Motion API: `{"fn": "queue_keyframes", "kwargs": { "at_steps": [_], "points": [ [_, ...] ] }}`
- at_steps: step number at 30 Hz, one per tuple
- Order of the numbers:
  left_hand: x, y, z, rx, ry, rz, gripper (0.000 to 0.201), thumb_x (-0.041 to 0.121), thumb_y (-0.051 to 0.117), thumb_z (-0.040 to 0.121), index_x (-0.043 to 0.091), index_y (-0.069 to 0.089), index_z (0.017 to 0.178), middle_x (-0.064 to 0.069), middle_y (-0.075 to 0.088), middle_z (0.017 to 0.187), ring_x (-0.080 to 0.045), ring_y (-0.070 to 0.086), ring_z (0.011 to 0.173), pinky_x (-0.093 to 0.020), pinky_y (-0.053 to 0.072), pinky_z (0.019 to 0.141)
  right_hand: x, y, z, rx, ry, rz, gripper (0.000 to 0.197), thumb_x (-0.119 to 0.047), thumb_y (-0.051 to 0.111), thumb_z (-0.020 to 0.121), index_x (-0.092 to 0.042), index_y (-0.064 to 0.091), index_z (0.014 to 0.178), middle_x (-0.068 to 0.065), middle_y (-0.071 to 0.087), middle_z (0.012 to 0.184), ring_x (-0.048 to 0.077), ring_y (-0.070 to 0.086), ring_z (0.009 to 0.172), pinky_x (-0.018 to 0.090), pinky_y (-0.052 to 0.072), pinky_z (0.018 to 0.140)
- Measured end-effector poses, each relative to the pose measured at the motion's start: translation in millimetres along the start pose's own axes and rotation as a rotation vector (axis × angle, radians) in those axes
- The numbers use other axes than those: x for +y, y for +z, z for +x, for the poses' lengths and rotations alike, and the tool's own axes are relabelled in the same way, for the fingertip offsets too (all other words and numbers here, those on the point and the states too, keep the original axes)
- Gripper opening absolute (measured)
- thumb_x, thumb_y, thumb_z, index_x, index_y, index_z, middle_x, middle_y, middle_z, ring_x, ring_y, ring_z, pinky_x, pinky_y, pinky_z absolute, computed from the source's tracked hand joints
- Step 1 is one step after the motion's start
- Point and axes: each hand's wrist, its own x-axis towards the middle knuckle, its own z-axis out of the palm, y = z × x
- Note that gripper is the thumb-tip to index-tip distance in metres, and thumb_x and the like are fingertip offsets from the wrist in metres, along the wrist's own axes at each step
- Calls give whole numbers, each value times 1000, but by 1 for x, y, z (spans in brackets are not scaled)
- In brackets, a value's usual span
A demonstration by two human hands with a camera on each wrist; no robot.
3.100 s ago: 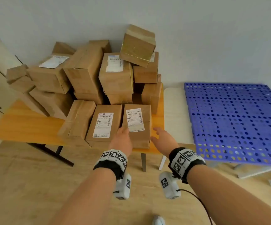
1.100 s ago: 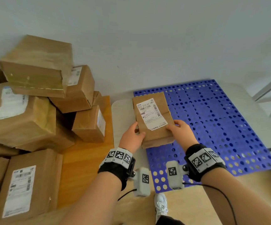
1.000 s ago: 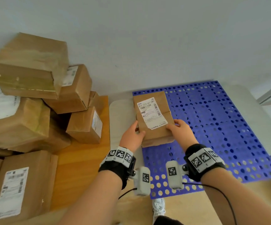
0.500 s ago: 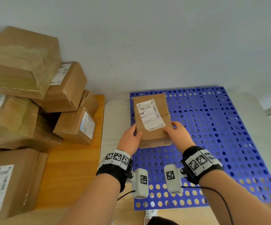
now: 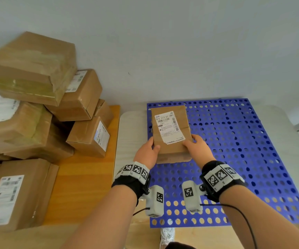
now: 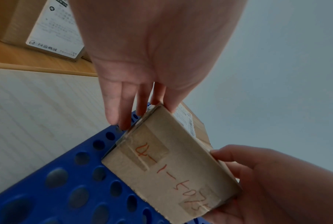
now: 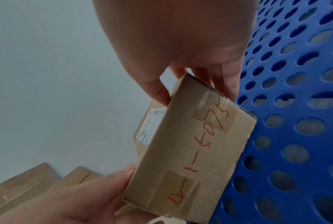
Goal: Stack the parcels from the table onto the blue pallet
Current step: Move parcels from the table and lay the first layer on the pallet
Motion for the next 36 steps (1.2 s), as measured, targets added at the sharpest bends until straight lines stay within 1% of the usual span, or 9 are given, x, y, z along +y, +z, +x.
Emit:
{"fn": "queue_keyframes", "kwargs": {
  "at_steps": [4,8,14,17,19,22,27,33,36],
  "points": [
    [-1,-9,-6,13,-117,13,58,44,34,103,16,26,152,-9,42,149,-27,45,133,-39,37,108,-6,-1,-6,43,-33,-55,61,-27,54,98,-17,27,152,0,49,110,29,62,98,44,51,78],
    [-8,-37,-19,89,-115,-13,57,39,36,103,14,23,153,-12,37,153,-26,38,138,-35,32,110,-19,3,-14,172,-139,-106,58,-28,57,97,-19,33,149,10,40,146,29,52,120,36,44,77],
    [-37,-90,-41,192,-106,61,48,30,42,101,16,35,147,-8,44,148,-25,44,132,-34,35,106,-52,47,-37,228,-375,-134,46,-22,52,97,-19,45,143,5,45,145,23,46,130,32,40,96],
    [-64,-118,-60,227,-95,159,38,24,42,101,10,45,136,-13,53,135,-29,53,120,-35,41,95,-64,80,-56,177,-400,-95,42,-20,51,99,-17,48,140,4,50,141,20,48,128,29,40,100],
    [-83,-137,-75,243,-95,172,35,23,40,100,11,48,133,-13,55,132,-29,55,116,-36,43,92,-68,104,-70,155,-404,-100,41,-17,51,98,-15,49,139,5,54,136,19,51,121,33,42,100],
    [-118,-164,-104,271,-129,131,39,27,42,101,21,44,140,-1,53,139,-22,52,122,-36,43,99,-67,147,-93,128,-406,-113,41,-16,53,96,-17,51,137,4,56,133,18,52,120,30,41,98],
    [-181,-207,-149,394,-141,91,36,24,43,101,25,48,137,3,58,131,-15,58,105,-25,41,78,-73,228,-135,52,-418,-144,41,-13,52,97,-18,51,137,1,55,136,18,52,122,27,40,93],
    [-244,-249,-188,515,-174,75,35,16,44,98,19,56,130,-5,58,129,-23,56,114,-32,45,89,-76,309,-175,-60,-399,-221,43,-19,52,98,-24,47,140,2,55,134,20,54,117,40,52,92],
    [-273,-264,-200,544,-197,139,37,16,48,96,18,55,132,-7,52,135,-25,50,121,-37,45,99,-72,341,-190,-103,-372,-257,44,-22,53,98,-25,44,141,0,53,135,18,53,115,36,51,88]
  ]
}}
